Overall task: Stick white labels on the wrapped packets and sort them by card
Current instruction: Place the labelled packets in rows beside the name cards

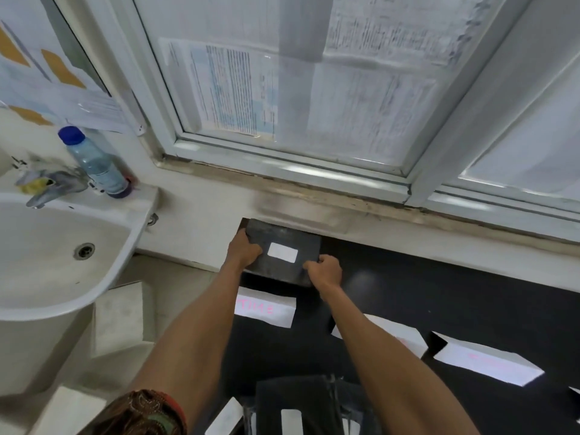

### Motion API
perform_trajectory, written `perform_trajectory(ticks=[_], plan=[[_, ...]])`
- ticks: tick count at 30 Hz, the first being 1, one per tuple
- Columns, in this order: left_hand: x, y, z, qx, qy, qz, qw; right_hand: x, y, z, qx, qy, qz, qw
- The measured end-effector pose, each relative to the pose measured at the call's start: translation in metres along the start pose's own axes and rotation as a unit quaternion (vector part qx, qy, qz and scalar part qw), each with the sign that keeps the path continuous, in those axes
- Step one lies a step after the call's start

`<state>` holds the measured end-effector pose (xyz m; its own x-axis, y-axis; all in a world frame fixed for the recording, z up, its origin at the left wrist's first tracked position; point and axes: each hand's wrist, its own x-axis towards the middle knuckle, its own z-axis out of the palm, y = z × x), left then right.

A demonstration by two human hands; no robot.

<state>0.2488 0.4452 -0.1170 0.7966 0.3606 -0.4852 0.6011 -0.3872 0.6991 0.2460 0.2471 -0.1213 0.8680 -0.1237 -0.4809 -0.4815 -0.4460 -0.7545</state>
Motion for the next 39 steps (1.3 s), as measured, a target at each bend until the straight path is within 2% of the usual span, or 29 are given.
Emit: perform_trajectory(ticks=[6, 12, 17, 20, 24, 32, 39], plan=[[0.024, -0.024, 0.006, -0.037, -0.004, -0.043, 0.998, 0.015, 0.012, 0.026, 0.006, -0.002, 0.029, 1.000], [0.040, -0.035, 0.012, -0.083, -0.042, -0.080, 0.992, 0.015, 0.014, 0.039, -0.002, -0.021, 0.033, 0.999], [0.021, -0.023, 0.007, -0.087, -0.068, -0.088, 0.990, 0.013, 0.015, 0.043, 0.002, -0.041, 0.051, 0.998], [0.037, -0.041, 0.015, -0.072, -0.083, -0.080, 0.991, 0.013, 0.018, 0.044, -0.007, -0.048, 0.059, 0.997], [0.004, -0.023, 0.001, -0.099, -0.044, -0.065, 0.992, 0.002, 0.008, 0.040, -0.021, -0.043, 0.038, 0.998], [-0.026, -0.031, -0.008, -0.132, -0.043, -0.045, 0.989, -0.037, 0.004, 0.022, -0.057, -0.072, -0.037, 0.995], [-0.116, -0.035, 0.012, -0.146, 0.008, -0.037, 0.988, -0.085, 0.036, -0.013, -0.118, -0.107, -0.103, 0.982]])
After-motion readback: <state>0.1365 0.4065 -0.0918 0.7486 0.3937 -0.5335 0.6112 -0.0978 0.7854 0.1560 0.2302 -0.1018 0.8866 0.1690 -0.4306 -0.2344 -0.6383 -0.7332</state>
